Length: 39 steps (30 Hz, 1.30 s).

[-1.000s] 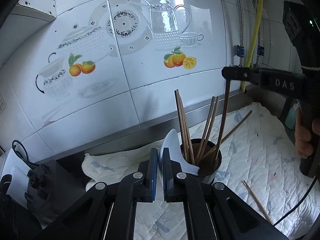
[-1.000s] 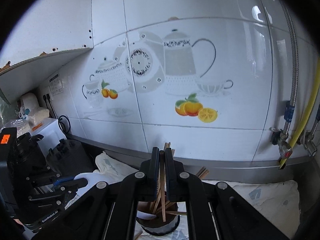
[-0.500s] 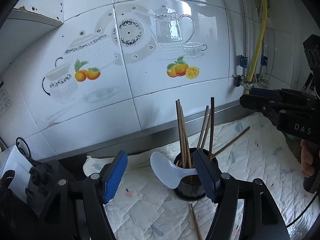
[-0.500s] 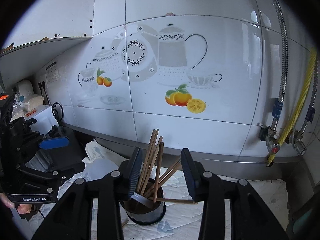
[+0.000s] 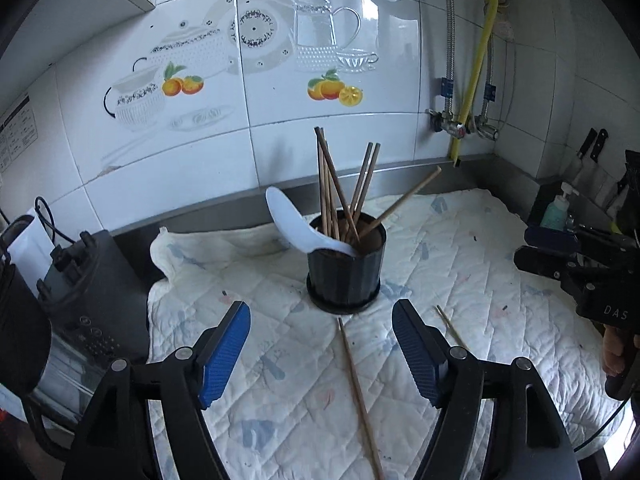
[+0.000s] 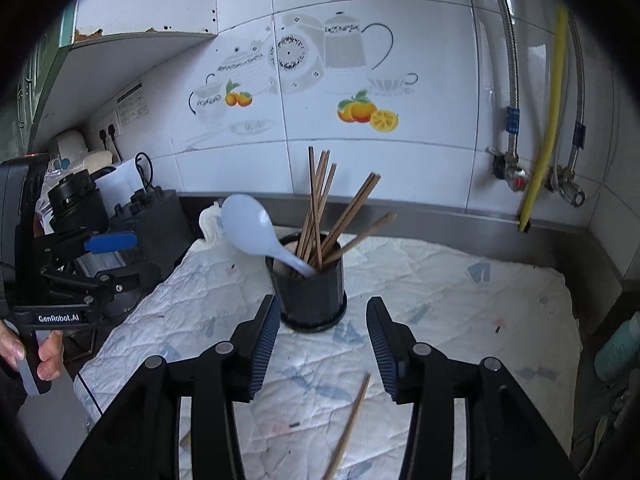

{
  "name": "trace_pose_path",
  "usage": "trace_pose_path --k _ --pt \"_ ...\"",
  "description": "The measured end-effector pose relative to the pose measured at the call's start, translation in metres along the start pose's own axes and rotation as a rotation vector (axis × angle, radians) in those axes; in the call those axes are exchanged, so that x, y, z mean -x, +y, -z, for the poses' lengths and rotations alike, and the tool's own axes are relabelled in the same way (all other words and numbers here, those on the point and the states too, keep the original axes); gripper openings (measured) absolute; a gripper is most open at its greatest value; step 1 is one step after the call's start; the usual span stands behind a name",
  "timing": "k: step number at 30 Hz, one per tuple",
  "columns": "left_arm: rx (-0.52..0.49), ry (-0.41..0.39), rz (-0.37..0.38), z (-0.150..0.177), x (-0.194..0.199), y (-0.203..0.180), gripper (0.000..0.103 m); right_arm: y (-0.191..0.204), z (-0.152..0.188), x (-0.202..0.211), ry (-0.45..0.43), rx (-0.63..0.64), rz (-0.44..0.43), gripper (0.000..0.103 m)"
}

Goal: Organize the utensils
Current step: 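Move both open tools back over the last two chopsticks on the cloth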

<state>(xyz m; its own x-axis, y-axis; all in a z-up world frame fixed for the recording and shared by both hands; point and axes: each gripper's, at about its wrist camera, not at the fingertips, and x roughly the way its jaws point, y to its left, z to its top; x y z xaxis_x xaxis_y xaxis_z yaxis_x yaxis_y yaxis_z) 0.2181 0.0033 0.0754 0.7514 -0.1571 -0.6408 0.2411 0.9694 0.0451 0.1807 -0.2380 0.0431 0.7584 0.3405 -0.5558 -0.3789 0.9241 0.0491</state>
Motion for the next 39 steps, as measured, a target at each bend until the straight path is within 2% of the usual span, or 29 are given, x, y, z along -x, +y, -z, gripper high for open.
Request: trace_pose_path --k 7,9,15,20,32,34,39 --pt "0.023 0.052 -0.011 0.063 0.007 -0.001 0.078 0.009 0.065 0.014 0.059 -0.011 0.006 0.05" --pt "0.039 0.07 0.006 0.08 0.006 0.0 0.078 0.012 0.083 0.017 0.074 -0.001 0.027 0.05" --pt "0.113 0.155 0.027 0.127 -0.006 0.003 0.078 0.019 0.122 0.022 0.108 -0.002 0.05 0.05" --pt "0.148 0.224 0.068 0.159 -0.024 -0.003 0.078 0.021 0.145 0.024 0.131 -0.044 0.028 0.05" --pt "0.113 0.221 0.089 0.185 -0.039 -0.032 0.077 0.024 0.178 0.018 0.177 -0.055 0.037 0.05" --pt "0.113 0.22 0.093 0.188 -0.042 -0.034 0.073 0.024 0.181 0.016 0.18 -0.052 0.045 0.05" --pt "0.108 0.217 0.104 0.193 -0.051 -0.04 0.052 0.026 0.186 0.015 0.181 -0.051 0.046 0.05"
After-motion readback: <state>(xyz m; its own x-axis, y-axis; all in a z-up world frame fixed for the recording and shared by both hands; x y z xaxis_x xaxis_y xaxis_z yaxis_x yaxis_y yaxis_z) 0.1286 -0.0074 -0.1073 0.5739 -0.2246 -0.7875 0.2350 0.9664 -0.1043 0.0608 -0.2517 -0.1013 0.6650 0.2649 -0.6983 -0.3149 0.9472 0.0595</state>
